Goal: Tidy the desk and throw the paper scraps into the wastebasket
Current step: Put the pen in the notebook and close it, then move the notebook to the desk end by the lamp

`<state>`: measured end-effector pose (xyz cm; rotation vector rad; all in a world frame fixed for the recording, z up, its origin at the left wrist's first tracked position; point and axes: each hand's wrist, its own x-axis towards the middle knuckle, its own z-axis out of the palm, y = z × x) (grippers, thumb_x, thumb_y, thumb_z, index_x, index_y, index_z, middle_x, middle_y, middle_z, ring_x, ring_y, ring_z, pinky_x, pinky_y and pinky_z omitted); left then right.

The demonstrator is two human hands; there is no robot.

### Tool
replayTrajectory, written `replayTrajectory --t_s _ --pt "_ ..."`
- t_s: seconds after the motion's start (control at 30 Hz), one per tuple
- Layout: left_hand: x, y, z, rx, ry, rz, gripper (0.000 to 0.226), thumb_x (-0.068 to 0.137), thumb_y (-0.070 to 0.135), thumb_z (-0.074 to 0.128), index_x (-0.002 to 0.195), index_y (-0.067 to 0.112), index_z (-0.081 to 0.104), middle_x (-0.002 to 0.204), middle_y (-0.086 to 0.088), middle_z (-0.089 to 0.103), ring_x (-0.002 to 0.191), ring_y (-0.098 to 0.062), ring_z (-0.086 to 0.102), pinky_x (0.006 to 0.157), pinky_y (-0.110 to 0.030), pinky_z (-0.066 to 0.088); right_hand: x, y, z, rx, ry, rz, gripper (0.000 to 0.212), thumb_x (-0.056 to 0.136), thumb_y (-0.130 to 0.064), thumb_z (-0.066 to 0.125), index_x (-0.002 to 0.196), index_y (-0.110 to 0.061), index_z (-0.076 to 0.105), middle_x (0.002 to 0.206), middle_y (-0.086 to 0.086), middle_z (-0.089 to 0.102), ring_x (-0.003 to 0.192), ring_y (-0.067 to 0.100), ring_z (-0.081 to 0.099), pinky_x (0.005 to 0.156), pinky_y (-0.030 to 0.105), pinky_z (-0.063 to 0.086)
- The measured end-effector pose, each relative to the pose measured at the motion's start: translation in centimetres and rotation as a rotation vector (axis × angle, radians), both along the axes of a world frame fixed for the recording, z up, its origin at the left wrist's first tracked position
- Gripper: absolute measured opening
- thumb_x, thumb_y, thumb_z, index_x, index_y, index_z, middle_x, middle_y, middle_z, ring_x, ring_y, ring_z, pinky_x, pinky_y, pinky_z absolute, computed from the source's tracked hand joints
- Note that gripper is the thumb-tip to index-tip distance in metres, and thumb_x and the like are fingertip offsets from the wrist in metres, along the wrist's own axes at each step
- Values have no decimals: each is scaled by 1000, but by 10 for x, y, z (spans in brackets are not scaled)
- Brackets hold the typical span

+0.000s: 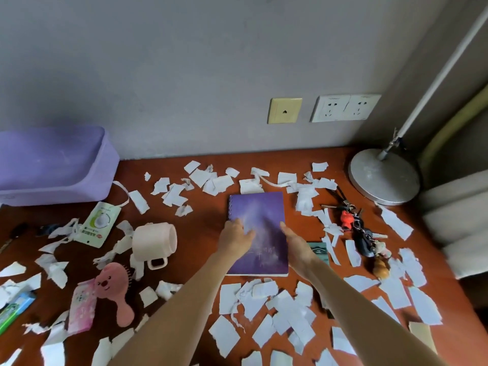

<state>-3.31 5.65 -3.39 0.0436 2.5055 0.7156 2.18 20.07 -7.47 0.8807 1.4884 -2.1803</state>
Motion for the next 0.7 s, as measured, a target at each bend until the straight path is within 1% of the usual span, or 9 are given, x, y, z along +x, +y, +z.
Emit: replayTrajectory --t_s 0.07,0.13,0.2,0.27,0.4,0.47,0.53,0.63,0.7 --pt "0 -9 -11 -28 -39 106 43 93 27 49 126 0 44 130 -20 44 114 -34 51 96 -38 43 1 1 0 268 -52 147 26 98 -13 43 120 -7 56 114 11 63 102 26 62 85 34 51" --pt "2 -17 -17 -6 -93 199 46 92 26 51 128 0 40 132 -20 42 114 -33 51 95 -37 45 -3 1 -3 495 -128 229 27 98 -5 41 120 -2 54 106 14 61 88 21 59 76 27 49" --pt "2 -25 -21 30 -133 251 49 92 25 54 129 -1 38 132 -18 42 115 -31 51 89 -32 46 -11 -1 -7 568 -150 261 28 98 -3 40 123 -1 52 99 14 60 71 14 54 62 19 46" --pt "-3 -31 -29 94 -155 307 50 89 24 59 129 0 40 130 -17 46 114 -30 52 88 -32 47 -20 -7 -8 602 -148 284 30 97 -3 39 125 -3 51 94 10 57 60 9 47 50 15 39" --pt "-11 -46 -42 220 -233 494 55 83 24 67 128 0 46 126 -16 54 110 -28 55 83 -34 47 -34 -18 -10 596 -127 313 30 97 -4 40 125 -4 49 95 10 55 61 8 47 50 15 38" --pt "-13 -51 -47 292 -250 598 51 83 20 69 124 -4 51 121 -16 59 104 -27 56 83 -35 45 -36 -25 -12 590 -123 322 33 97 -4 40 129 -4 44 105 12 57 72 12 51 53 15 39" --pt "-12 -55 -49 312 -225 639 43 82 20 70 114 -6 60 117 -17 63 96 -25 56 83 -35 45 -34 -31 -15 573 -127 322 38 97 -5 41 134 -7 34 118 13 54 83 14 53 55 14 40" --pt "-8 -58 -49 387 -213 709 43 81 25 71 111 -4 61 115 -16 65 95 -28 58 83 -35 46 -31 -36 -18 545 -130 327 42 97 -9 43 136 -10 28 116 11 52 73 8 50 53 14 40" --pt "-3 -62 -47 443 -234 743 41 82 25 70 112 0 59 115 -13 63 98 -27 59 84 -35 47 -30 -38 -19 554 -127 355 43 97 -11 45 137 -9 29 119 12 53 79 10 52 57 15 42"
